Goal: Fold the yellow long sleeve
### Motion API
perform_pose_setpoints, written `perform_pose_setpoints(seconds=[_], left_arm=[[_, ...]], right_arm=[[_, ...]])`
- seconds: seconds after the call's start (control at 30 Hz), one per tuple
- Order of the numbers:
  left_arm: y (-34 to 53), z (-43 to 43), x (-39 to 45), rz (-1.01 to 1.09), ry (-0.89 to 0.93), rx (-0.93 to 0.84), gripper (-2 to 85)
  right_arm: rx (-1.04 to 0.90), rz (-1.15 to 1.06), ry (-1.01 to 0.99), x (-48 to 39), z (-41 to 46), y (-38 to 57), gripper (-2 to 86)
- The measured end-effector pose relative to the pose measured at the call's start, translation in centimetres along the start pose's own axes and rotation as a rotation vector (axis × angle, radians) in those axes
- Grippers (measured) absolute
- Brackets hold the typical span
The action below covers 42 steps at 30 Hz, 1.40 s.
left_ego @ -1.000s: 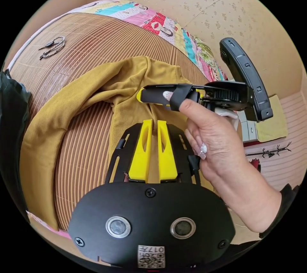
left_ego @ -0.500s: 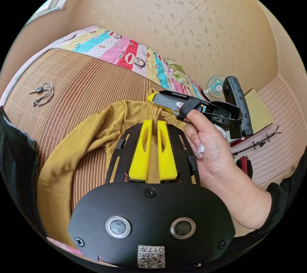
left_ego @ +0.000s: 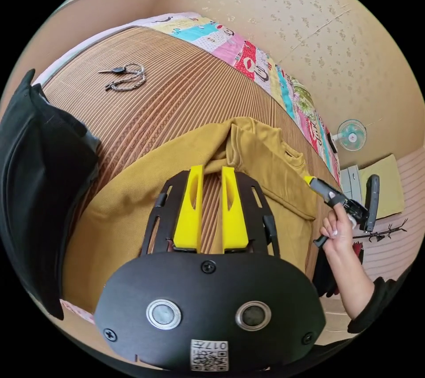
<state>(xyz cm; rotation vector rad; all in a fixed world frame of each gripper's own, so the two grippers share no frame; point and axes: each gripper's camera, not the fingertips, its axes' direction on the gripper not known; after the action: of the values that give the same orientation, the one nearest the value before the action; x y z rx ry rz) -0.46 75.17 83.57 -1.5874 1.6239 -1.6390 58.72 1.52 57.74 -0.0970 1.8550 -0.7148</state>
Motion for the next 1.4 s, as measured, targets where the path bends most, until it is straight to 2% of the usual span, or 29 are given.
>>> perform_pose_setpoints(seconds=[0.13,0.27,0.37,0.53,0.63,0.67,0.73,0.8,0.9,0.97,1.07,1.23,1.3,1.4], left_arm=[[0.7,-3.7,0.5,0.157,-0.136,-0.005,5.7],[0.4,-3.7,0.4,0.277,-0.183,-0.148,10.9],[0.9,-2.2,0.2,0.316,-0.224,-0.269,11.5],[2.5,1.2,-0.6,0.315,-0.467,-0.466,10.8],[2.0,0.9,0.0,0.319,-0.503,-0.458,8.7],[1.5,0.2,0.3,0.313,-0.54,-0.461,5.6],[0.5,-1.5,0.3,0.285,-0.526,-0.456,3.6],[-0.9,-3.6,-0.4,0.227,-0.437,-0.467,3.2],[-4.6,-7.1,-1.9,0.102,-0.155,-0.545,2.9],[-8.0,-9.9,-2.6,-0.035,0.208,-0.553,3.1],[-12.0,-11.7,-0.8,-0.09,0.562,-0.466,3.6],[-17.5,-6.8,7.3,0.015,0.797,-0.394,4.2],[-18.4,-3.4,9.8,0.068,0.794,-0.363,5.3],[-18.4,0.7,11.4,0.07,0.691,-0.351,9.0]], right_arm=[[0.011,-0.037,0.183,3.8,-1.5,1.7,0.9],[-0.111,0.007,0.267,6.6,0.5,1.4,0.5],[-0.228,-0.011,0.429,7.5,2.4,0.2,0.4],[-0.246,0.08,0.366,7.9,2.1,-1.7,0.4],[-0.234,0.118,0.35,8.3,0.8,-2.1,0.4],[-0.228,0.128,0.34,8.4,0.3,-2.2,0.4],[-0.148,0.149,0.29,8.5,-3.1,-2.0,0.4],[-0.117,0.145,0.26,8.7,-5.3,-1.7,0.4],[-0.052,0.086,0.143,8.7,-8.7,-1.0,0.4],[-0.024,-0.004,0.058,7.8,-10.4,-0.4,0.4],[-0.065,-0.047,0.051,6.7,-11.6,0.3,0.5],[-0.077,0.115,-0.161,9.1,-13.0,1.2,1.1],[-0.062,0.165,-0.251,10.1,-13.5,1.0,1.7],[-0.054,0.209,-0.349,11.2,-14.2,0.3,2.6]])
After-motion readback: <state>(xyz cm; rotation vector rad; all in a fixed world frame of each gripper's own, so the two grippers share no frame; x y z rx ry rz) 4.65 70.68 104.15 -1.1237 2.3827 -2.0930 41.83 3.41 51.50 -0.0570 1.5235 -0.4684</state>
